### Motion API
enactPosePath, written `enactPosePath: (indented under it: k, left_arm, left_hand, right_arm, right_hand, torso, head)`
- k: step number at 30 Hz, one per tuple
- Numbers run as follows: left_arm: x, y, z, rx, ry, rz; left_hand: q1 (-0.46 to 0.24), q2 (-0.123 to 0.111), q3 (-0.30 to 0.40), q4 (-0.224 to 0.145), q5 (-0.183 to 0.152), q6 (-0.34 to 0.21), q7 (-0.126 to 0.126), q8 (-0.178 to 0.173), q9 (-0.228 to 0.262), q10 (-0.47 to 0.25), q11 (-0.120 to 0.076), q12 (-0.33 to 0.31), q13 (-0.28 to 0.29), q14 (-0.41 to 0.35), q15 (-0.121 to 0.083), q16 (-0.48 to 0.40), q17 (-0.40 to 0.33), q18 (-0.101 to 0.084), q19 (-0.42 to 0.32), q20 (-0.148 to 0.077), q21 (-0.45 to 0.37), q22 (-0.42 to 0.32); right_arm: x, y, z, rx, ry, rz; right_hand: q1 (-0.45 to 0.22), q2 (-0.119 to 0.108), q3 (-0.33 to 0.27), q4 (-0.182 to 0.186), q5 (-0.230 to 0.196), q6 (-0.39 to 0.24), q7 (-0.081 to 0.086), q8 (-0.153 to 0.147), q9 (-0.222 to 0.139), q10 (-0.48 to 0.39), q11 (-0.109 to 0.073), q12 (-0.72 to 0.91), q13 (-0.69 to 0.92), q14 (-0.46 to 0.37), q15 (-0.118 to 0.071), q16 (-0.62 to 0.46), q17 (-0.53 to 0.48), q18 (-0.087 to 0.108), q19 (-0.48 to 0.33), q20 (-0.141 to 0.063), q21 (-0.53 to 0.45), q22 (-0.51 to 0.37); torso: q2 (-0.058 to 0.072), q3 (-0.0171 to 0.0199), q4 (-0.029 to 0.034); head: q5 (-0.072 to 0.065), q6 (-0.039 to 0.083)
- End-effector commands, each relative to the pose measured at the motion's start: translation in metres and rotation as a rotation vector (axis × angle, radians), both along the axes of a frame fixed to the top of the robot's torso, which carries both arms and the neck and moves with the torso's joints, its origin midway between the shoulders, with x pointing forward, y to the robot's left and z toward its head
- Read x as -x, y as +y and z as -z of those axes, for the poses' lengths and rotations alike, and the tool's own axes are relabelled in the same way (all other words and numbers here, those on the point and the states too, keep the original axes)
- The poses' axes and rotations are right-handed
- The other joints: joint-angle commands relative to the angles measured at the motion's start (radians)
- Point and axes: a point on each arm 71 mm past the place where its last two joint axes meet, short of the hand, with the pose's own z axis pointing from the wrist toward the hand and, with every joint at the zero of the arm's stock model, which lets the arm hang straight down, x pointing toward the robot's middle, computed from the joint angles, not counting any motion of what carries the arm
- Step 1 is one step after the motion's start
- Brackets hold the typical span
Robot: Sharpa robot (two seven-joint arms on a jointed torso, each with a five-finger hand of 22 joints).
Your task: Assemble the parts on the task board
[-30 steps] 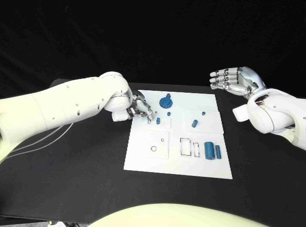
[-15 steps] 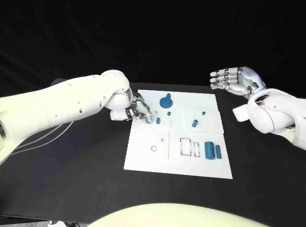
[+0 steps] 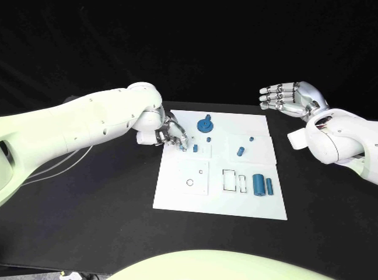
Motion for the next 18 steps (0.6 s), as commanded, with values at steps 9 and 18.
enactPosePath:
  k: [9, 18]
  left_arm:
    - [-0.0031, -0.0022, 0.0004, -0.026, 0.017, 0.018]
    - [-0.0047, -0.0040, -0.0008, -0.031, 0.021, 0.025]
  left_hand:
    - [0.036, 0.094, -0.026, 0.020, -0.080, 0.195, -0.042, 0.023, 0.098, 0.041, -0.009, -0.007, 0.021, 0.110, -0.002, 0.025, 0.271, -0.013, 0.022, 0.002, 0.017, 0.091]
    - [0.054, 0.101, -0.043, 0.026, -0.184, 0.201, -0.042, 0.002, 0.122, 0.041, -0.008, -0.011, 0.020, 0.110, -0.001, 0.025, 0.271, -0.013, 0.021, 0.003, 0.017, 0.092]
  right_arm:
    - [0.0000, 0.0017, 0.0003, -0.001, 0.001, -0.007]
    - [-0.0003, 0.0023, 0.0005, -0.001, 0.003, -0.009]
  right_hand:
    - [-0.002, 0.015, -0.003, -0.002, 0.013, 0.009, 0.046, -0.010, -0.008, -0.022, 0.002, -0.014, -0.007, -0.010, 0.003, -0.018, -0.007, 0.005, -0.001, 0.004, -0.009, -0.005]
    - [-0.002, 0.015, -0.003, -0.002, 0.013, 0.009, 0.046, -0.010, -0.008, -0.022, 0.002, -0.014, -0.007, -0.010, 0.003, -0.018, -0.007, 0.005, -0.001, 0.004, -0.009, -0.005]
  torso:
    - [-0.001, 0.0004, 0.0003]
    - [-0.001, 0.0005, 0.0004]
  head:
    - [-0.003, -0.001]
    - [-0.003, -0.001]
